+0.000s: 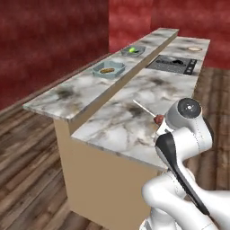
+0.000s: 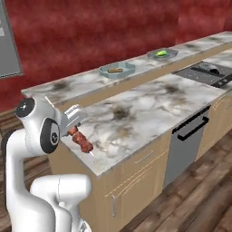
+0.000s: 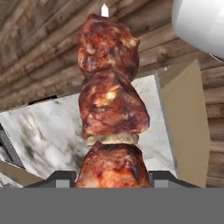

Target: Place the cold items (corn and cucumber) from the fridge in one tupperware on the dining counter. Place the warm items (kebab skewer and hot dog) in the stove area in another tupperware.

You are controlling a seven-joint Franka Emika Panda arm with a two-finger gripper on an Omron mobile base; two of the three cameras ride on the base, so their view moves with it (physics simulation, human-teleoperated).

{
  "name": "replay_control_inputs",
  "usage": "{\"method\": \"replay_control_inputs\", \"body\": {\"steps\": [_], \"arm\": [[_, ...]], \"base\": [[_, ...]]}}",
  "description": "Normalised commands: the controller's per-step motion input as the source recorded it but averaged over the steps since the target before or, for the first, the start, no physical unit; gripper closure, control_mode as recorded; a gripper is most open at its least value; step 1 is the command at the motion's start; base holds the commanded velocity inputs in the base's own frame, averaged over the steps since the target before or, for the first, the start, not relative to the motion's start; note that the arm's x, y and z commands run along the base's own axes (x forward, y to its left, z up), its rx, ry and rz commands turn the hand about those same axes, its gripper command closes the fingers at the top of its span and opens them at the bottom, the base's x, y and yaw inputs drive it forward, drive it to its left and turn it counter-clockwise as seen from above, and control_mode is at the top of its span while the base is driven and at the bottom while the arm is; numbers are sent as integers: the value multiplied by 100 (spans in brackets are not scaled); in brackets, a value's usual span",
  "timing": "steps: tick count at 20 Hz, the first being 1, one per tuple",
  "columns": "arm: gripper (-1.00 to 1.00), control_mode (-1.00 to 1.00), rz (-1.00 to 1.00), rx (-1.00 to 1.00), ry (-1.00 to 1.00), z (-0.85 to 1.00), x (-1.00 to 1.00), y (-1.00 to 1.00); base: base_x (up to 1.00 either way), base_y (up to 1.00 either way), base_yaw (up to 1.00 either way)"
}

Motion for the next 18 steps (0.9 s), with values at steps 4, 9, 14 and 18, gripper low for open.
{"method": "replay_control_inputs", "body": {"steps": [4, 9, 14, 18], "arm": [[100, 100, 0, 0, 0, 0, 0, 0], [100, 100, 0, 0, 0, 0, 0, 0], [100, 100, 0, 0, 0, 0, 0, 0], [100, 100, 0, 0, 0, 0, 0, 0]], "base": [[4, 76, -51], [-9, 59, -63], [-17, 73, -65], [-47, 100, -49]]}}
